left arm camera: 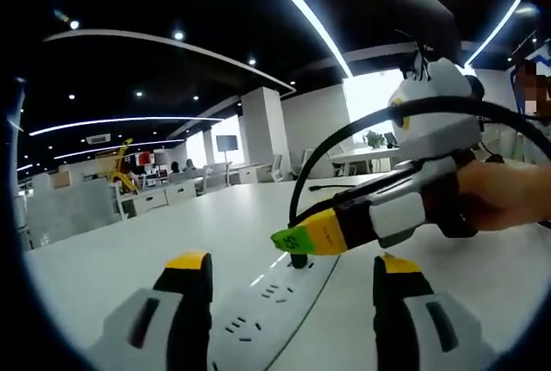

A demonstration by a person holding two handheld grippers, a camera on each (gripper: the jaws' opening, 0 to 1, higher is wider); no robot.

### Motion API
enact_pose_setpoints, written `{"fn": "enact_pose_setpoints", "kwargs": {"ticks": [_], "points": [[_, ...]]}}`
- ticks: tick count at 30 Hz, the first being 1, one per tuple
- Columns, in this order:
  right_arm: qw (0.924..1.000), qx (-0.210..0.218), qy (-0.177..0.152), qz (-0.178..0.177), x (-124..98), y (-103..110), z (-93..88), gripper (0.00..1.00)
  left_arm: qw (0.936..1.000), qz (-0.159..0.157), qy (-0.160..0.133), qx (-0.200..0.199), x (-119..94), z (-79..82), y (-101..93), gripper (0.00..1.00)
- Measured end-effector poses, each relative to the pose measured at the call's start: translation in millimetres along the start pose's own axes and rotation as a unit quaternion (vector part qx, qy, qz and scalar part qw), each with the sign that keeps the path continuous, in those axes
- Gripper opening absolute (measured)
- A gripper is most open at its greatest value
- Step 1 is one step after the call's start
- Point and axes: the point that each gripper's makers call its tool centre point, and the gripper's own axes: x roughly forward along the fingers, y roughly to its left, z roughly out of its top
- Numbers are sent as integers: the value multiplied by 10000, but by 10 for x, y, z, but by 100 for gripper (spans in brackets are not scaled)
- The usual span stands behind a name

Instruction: Locate the USB plug end of the data cable currently connected to the USB port on the desk. Grip the plug, withdraw it from the port, and place it onto the desktop.

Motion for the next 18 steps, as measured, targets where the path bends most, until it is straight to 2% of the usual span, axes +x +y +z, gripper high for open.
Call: {"fn": "enact_pose_setpoints", "kwargs": {"ticks": [18], "points": [[9998,-161,16,-77,97,2,-33,24,10000,2,28,17,6,-13,1,76]]}}
